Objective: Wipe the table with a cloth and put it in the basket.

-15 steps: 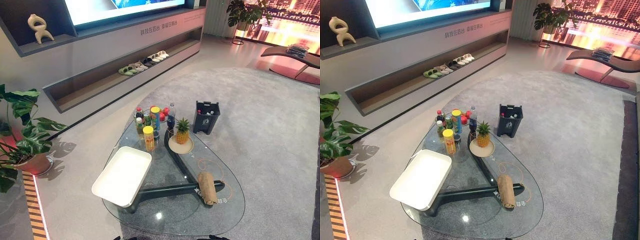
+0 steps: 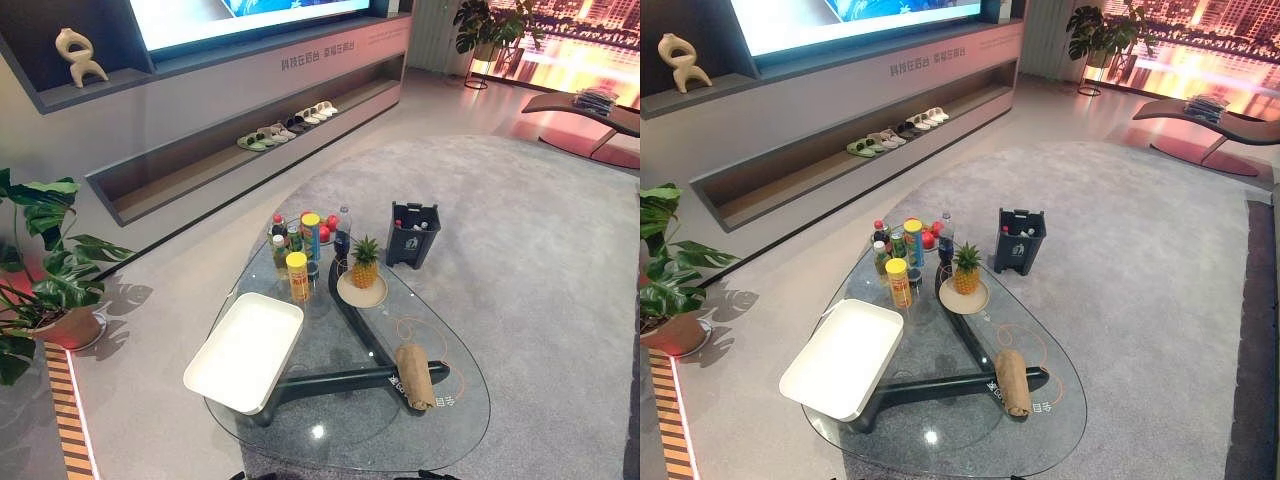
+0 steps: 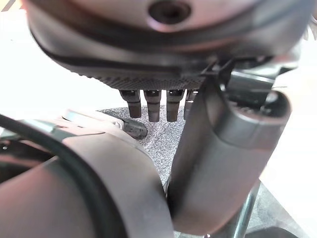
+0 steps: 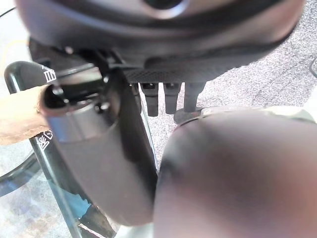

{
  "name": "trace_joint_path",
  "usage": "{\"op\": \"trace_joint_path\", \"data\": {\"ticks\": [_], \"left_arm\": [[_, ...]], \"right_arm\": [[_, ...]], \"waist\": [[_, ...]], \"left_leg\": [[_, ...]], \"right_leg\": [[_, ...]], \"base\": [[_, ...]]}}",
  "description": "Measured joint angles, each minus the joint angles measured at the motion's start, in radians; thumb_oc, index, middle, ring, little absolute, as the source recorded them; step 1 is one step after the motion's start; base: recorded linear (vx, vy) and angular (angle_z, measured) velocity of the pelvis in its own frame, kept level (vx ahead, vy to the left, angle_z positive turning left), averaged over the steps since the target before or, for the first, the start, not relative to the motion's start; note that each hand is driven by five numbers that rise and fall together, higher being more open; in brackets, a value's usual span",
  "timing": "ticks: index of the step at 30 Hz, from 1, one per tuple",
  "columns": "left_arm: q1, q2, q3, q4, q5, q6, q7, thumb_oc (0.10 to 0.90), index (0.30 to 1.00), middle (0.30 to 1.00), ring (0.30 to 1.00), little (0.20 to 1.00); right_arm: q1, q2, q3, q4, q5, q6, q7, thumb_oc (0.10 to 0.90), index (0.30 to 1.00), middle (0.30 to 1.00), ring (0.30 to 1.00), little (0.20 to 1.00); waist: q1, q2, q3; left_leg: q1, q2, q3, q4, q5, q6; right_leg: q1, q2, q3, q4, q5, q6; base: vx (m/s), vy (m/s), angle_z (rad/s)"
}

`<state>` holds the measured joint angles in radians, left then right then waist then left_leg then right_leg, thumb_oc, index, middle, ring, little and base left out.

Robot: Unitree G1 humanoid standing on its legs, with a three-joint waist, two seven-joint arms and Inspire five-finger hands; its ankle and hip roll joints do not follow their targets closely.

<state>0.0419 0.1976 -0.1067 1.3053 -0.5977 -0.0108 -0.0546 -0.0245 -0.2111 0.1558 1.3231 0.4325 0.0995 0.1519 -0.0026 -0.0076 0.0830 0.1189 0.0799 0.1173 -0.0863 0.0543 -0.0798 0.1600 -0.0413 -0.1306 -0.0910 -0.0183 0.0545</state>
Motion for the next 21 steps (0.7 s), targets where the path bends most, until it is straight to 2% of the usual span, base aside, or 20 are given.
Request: {"op": "trace_joint_path", "data": {"ticks": [9, 18, 21], "left_arm": [[0.000, 0.000, -0.001, 0.000, 0.001, -0.001, 0.000, 0.800, 0.900, 0.900, 0.900, 0.900], [0.001, 0.001, -0.001, 0.000, 0.005, -0.001, 0.000, 0.800, 0.900, 0.900, 0.900, 0.900], [0.000, 0.003, -0.001, -0.001, 0.005, -0.001, 0.000, 0.800, 0.900, 0.900, 0.900, 0.900]], "right_arm": [[0.000, 0.000, 0.000, 0.000, -0.001, -0.003, -0.001, 0.800, 0.900, 0.900, 0.900, 0.900], [0.003, 0.002, 0.001, 0.001, -0.003, -0.048, -0.006, 0.800, 0.900, 0.900, 0.900, 0.900], [-0.001, 0.001, 0.001, -0.004, -0.002, -0.065, -0.011, 0.800, 0.900, 0.900, 0.900, 0.900]], "waist": [[0.000, -0.001, 0.000], [0.000, -0.006, 0.005], [0.001, -0.007, 0.023]], "left_leg": [[0.001, 0.000, 0.001, 0.000, 0.000, 0.000], [0.000, 0.001, 0.011, 0.000, 0.000, 0.000], [-0.002, 0.001, 0.012, 0.001, 0.000, 0.000]], "right_leg": [[0.000, 0.000, 0.001, 0.000, 0.000, 0.000], [-0.004, 0.000, 0.005, 0.000, 0.000, 0.000], [-0.008, 0.000, 0.009, 0.000, 0.001, 0.002]], "base": [[0.00, 0.000, 0.00], [0.01, -0.004, -0.01], [0.00, -0.010, -0.03]]}}
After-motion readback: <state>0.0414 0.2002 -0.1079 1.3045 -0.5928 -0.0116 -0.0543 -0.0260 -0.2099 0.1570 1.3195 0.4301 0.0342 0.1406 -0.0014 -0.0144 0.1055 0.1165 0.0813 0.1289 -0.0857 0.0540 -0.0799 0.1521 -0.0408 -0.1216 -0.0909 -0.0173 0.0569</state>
